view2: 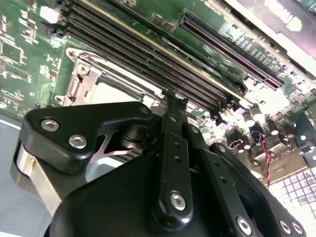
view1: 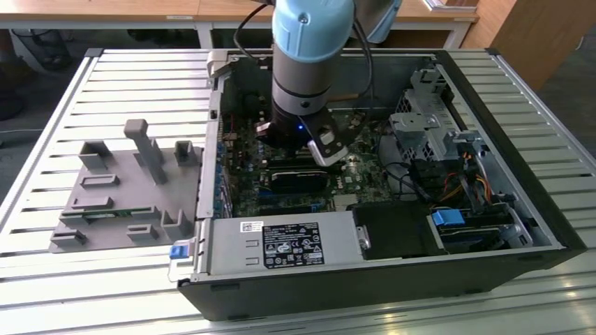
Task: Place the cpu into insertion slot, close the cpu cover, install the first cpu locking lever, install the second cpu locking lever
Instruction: 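Install the second cpu locking lever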
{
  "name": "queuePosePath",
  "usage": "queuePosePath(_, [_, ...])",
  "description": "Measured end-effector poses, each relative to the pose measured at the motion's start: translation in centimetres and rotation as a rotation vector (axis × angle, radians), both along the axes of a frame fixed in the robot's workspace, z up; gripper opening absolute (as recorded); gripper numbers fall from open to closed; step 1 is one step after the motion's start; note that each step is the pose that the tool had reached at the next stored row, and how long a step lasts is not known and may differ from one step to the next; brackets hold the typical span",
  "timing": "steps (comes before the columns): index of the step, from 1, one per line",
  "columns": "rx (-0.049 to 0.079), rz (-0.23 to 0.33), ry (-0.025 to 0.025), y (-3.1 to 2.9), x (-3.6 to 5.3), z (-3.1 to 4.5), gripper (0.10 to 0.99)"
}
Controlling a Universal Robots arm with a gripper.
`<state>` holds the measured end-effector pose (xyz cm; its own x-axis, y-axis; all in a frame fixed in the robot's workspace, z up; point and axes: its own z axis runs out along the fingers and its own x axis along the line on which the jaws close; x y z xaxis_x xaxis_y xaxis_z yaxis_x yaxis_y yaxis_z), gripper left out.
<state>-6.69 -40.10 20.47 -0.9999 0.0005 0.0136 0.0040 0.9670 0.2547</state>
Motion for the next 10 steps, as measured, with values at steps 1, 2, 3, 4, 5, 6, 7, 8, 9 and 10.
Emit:
queuePosePath(1, [0.003, 0.0, -0.0001, 0.0, -0.03, -0.1, 0.106])
queuePosePath(2, [0.007, 0.0, -0.0001, -0.01, -0.05, -0.19, 0.106])
queuePosePath(3, [0.011, 0.0, 0.0, -0.02, -0.08, -0.27, 0.106])
queuePosePath(4, [0.016, 0.0, 0.0, -0.03, -0.09, -0.36, 0.106])
queuePosePath(5, [0.023, 0.0, 0.0, -0.04, -0.11, -0.44, 0.106])
queuePosePath(6, [0.029, 0.0, -0.0002, -0.06, -0.15, -0.51, 0.106])
queuePosePath(7, [0.035, 0.0, -0.0003, -0.08, -0.19, -0.56, 0.106])
queuePosePath(8, [0.04, 0.001, -0.0003, -0.1, -0.24, -0.62, 0.106])
queuePosePath(9, [0.044, 0.001, -0.0004, -0.12, -0.29, -0.69, 0.106])
queuePosePath(10, [0.047, 0.001, -0.0005, -0.14, -0.35, -0.77, 0.106])
